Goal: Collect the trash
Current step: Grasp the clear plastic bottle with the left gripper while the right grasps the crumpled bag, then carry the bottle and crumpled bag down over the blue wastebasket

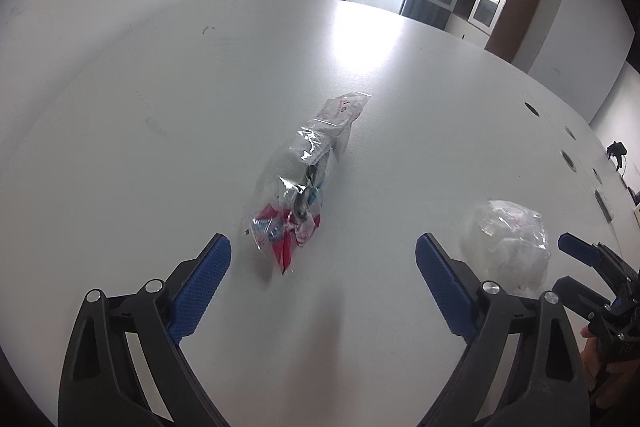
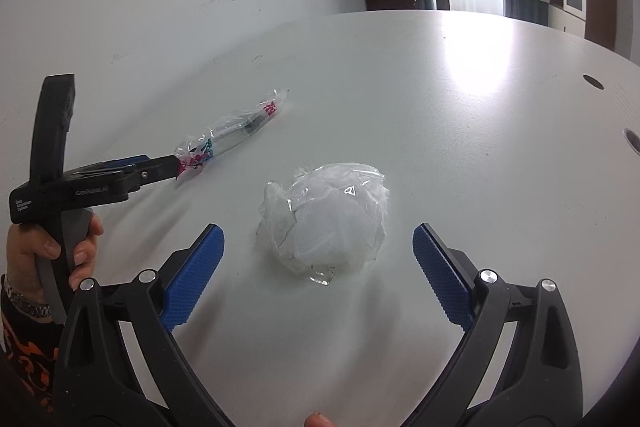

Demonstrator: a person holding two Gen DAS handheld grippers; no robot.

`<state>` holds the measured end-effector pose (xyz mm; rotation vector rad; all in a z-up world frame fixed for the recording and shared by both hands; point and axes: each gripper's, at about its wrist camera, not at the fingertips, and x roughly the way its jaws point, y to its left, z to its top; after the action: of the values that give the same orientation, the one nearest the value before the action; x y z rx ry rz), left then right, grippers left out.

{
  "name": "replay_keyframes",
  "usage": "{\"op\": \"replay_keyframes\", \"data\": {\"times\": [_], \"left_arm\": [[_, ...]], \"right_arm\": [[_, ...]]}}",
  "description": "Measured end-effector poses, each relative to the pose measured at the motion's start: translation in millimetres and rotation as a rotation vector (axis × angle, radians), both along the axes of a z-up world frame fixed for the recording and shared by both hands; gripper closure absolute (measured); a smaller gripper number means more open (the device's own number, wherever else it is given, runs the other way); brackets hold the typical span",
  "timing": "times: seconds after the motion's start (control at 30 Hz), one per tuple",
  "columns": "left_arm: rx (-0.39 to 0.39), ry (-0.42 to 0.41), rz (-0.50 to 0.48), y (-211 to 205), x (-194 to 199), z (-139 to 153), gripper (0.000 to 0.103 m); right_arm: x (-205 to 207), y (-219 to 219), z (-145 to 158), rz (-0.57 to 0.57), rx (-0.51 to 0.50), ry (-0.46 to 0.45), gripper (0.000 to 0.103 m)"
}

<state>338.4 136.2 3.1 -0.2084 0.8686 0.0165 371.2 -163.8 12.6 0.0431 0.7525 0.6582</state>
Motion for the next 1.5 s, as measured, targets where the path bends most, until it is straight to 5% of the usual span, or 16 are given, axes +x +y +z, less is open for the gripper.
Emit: {"op": "replay_keyframes", "data": {"times": [0.2, 0.33, 0.53, 0.8, 0.93, 1.5], "left_arm": [[0.046, 0.054, 0.012, 2.2, 22.7, -15.2, 0.032], [0.025, 0.066, 0.042, 6.9, 24.1, -18.8, 0.058], [0.005, 0.032, 0.066, 11.4, 12.4, -14.6, 0.078], [-0.067, -0.072, 0.084, 4.2, -48.5, 12.1, 0.079], [-0.068, -0.112, 0.071, -5.7, -89.9, 25.2, 0.079], [-0.085, -0.21, 0.008, -60.1, -257.1, 37.8, 0.079]], "right_arm": [[17.0, 12.4, -11.5, 0.021, -0.051, 0.032, 0.023], [22.0, 16.7, -20.9, 0.033, -0.046, 0.092, 0.038], [11.3, 16.1, -21.6, 0.026, -0.049, 0.075, 0.057], [-10.3, -2.3, -20.4, -0.022, -0.014, 0.051, 0.069], [-48.9, -9.7, -3.9, -0.033, -0.034, -0.047, 0.07], [-198.3, -69.0, 11.5, -0.05, -0.049, -0.14, 0.07]]}}
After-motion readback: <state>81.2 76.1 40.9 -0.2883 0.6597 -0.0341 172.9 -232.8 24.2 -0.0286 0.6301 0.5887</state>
